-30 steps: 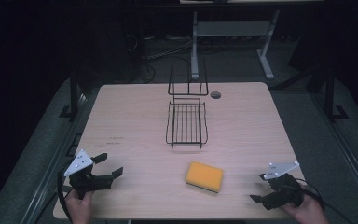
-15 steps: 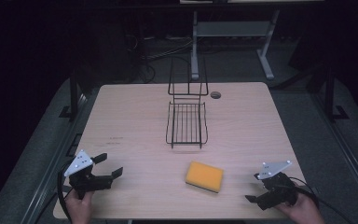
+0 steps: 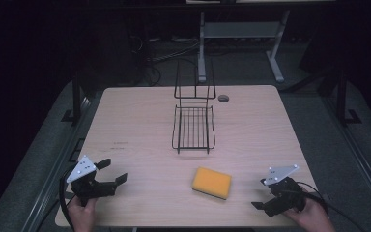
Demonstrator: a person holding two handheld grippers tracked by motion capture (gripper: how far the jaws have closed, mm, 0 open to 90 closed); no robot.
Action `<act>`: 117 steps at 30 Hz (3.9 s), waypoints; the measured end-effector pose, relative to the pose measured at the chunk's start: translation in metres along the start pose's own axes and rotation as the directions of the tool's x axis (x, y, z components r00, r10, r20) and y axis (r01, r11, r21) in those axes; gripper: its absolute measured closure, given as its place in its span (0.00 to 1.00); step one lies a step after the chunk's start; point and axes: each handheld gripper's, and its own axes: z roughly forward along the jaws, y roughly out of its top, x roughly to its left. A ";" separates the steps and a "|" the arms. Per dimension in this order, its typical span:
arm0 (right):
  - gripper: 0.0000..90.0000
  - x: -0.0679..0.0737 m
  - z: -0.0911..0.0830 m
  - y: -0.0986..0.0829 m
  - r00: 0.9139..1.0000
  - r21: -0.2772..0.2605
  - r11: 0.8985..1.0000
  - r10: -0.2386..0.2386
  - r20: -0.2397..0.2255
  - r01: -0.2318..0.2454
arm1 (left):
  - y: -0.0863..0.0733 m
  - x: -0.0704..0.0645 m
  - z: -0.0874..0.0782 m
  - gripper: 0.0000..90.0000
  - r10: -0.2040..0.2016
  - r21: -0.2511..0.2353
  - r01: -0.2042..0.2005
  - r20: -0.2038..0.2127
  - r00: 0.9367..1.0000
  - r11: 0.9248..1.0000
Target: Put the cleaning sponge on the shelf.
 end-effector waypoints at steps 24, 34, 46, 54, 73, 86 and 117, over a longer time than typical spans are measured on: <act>0.18 0.005 0.005 0.024 0.998 0.017 0.998 -0.061 -0.034 0.061 | 0.000 0.000 -0.001 0.15 -0.001 -0.002 0.001 -0.002 1.000 1.000; 0.18 0.006 0.006 0.038 0.995 0.032 0.995 -0.093 -0.048 0.094 | 0.000 0.001 0.000 0.15 0.002 -0.001 -0.002 -0.001 1.000 1.000; 0.18 0.010 0.014 0.058 0.987 0.053 0.988 -0.143 -0.076 0.147 | 0.001 0.001 0.000 0.15 0.003 0.002 -0.003 -0.003 1.000 1.000; 0.18 0.011 0.019 0.067 0.983 0.067 0.984 -0.159 -0.093 0.166 | 0.001 0.002 -0.002 0.15 0.001 -0.003 -0.001 -0.005 1.000 1.000; 0.18 0.014 0.028 0.089 0.971 0.094 0.972 -0.202 -0.126 0.214 | 0.000 0.003 -0.003 0.15 0.002 -0.004 -0.002 -0.009 1.000 1.000; 0.18 0.014 0.034 0.102 0.965 0.099 0.968 -0.216 -0.147 0.232 | 0.000 0.003 -0.003 0.15 0.002 -0.005 -0.002 -0.007 1.000 1.000; 0.17 0.018 0.066 0.131 0.955 0.136 0.957 -0.227 -0.190 0.255 | 0.000 0.004 -0.004 0.15 -0.006 -0.010 0.006 -0.007 1.000 1.000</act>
